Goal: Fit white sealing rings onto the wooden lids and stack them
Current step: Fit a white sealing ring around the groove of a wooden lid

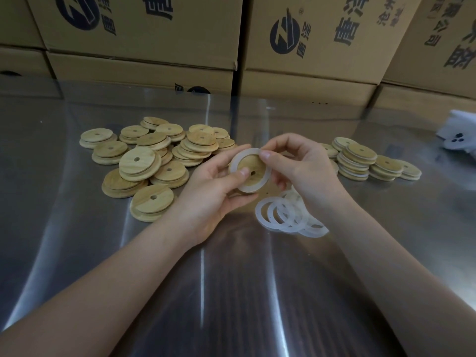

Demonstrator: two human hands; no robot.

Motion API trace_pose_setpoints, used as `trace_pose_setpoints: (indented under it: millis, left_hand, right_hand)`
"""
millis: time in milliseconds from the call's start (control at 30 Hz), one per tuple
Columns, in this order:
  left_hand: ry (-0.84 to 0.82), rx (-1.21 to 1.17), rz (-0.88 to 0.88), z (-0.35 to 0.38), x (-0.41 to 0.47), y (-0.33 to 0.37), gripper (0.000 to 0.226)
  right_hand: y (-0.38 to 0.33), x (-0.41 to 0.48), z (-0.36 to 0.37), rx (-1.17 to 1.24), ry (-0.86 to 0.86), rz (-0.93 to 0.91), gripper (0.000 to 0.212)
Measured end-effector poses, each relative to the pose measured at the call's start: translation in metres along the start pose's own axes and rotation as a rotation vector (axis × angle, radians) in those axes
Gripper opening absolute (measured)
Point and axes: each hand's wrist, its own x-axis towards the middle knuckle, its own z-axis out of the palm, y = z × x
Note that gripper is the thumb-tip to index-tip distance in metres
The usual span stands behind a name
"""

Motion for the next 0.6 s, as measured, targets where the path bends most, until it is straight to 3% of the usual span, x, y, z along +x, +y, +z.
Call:
trace_pose_setpoints:
  millis: [267,600]
  left_hand:
    - [-0.015,0.015,0.065,0.0006,-0.0018,0.0023,0.041]
    - [0.042,0.353,0.362,0.0055,-0.0079,0.0026,0.041]
  right_hand:
    - [0.0016,0.0018,-0.0029,-0.007,0.006,0.008,0.013]
    - [0.0040,0.0040,-0.0076,-0.083,-0.023,-0.062,0.011]
